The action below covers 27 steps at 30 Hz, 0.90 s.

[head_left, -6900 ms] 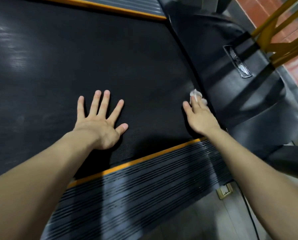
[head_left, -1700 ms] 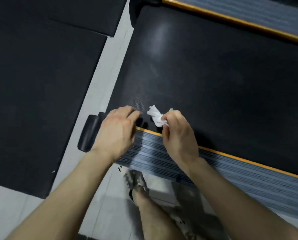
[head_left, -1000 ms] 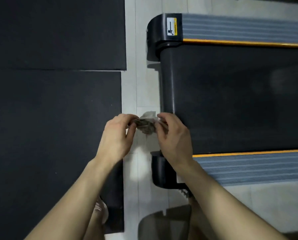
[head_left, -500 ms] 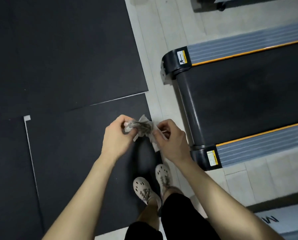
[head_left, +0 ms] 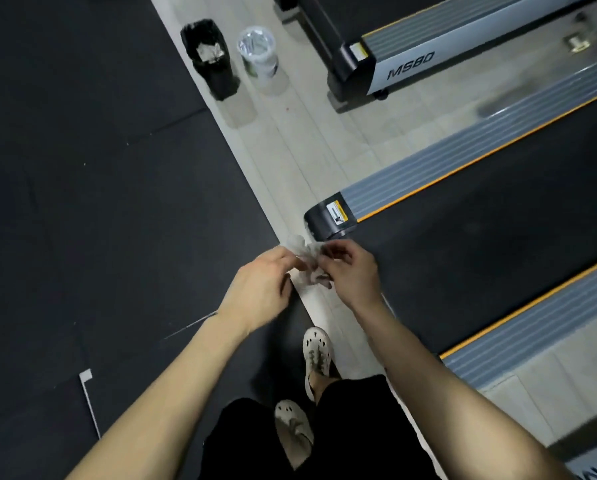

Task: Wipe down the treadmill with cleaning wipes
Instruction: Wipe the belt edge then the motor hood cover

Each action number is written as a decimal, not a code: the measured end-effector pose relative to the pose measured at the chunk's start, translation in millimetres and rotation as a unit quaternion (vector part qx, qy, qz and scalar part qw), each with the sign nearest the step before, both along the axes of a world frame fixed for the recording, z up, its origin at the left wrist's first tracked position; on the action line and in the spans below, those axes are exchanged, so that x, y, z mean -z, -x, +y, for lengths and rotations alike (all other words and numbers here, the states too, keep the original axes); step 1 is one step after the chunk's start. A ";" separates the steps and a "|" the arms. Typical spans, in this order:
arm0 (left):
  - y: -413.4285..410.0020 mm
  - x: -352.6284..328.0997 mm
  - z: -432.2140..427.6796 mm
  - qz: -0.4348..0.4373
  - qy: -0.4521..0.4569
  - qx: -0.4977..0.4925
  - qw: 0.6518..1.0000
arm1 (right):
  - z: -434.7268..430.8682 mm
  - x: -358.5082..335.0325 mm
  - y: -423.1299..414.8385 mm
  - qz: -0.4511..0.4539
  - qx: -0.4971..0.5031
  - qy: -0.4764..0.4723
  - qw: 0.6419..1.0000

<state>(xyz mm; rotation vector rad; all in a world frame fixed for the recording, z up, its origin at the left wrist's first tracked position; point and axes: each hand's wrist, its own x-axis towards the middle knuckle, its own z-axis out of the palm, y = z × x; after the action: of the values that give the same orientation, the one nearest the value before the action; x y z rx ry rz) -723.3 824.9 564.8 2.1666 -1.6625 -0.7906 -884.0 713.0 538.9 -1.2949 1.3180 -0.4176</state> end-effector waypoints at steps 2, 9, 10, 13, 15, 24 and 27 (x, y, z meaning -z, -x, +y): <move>-20.9 -12.0 -29.1 0.018 0.030 -0.029 0.999 | -25.3 -16.2 -11.8 0.003 0.013 0.030 0.999; -86.4 -39.1 -143.1 0.189 0.026 -0.013 0.982 | -91.1 -52.6 -66.7 -0.040 0.105 0.006 0.994; -98.0 -40.1 -159.4 0.199 0.027 0.010 0.980 | -98.2 -57.1 -77.4 -0.040 0.117 0.005 0.992; -135.5 -47.4 -209.0 0.211 0.028 0.086 0.973 | -119.6 -71.5 -110.5 -0.046 0.160 0.008 0.986; -156.2 -57.0 -237.7 0.175 0.031 0.150 0.973 | -129.9 -77.9 -129.5 -0.015 0.201 0.040 0.979; -178.9 -85.6 -350.4 0.216 -0.031 0.293 0.931 | -161.0 -97.7 -155.6 -0.072 0.302 -0.015 0.950; -165.0 -79.3 -391.1 0.221 -0.046 0.333 0.916 | -184.4 -93.3 -149.3 -0.040 0.333 0.006 0.942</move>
<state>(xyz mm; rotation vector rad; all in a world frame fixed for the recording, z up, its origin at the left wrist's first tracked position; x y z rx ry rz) -558.3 433.8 644.0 1.2824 -2.1256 -1.4296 -734.7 528.5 632.2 -0.7975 1.6678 -0.9370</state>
